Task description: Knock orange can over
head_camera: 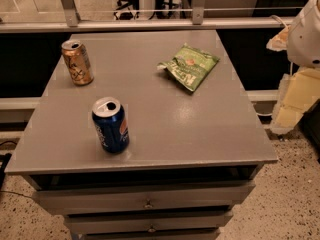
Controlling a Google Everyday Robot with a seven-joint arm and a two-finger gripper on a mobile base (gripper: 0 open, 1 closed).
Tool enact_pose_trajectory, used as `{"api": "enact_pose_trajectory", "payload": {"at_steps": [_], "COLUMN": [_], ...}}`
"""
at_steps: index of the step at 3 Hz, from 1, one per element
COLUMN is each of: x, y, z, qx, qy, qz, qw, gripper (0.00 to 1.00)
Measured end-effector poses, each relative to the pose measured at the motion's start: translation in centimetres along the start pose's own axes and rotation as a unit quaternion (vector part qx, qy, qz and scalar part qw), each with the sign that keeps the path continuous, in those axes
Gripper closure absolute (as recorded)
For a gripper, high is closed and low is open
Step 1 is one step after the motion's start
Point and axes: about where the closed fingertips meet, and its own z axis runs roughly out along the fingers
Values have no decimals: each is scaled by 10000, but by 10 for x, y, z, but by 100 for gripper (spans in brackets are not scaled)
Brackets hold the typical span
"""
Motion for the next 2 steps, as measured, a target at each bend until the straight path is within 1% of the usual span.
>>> {"api": "enact_pose_trajectory", "payload": {"at_steps": [1, 2], "x": [0, -22], "y": [0, -10], "z": [0, 15], "qx": [0, -22], "qy": [0, -417], "qz": [0, -87], "qw": [10000, 9991], "gripper": [0, 0]}}
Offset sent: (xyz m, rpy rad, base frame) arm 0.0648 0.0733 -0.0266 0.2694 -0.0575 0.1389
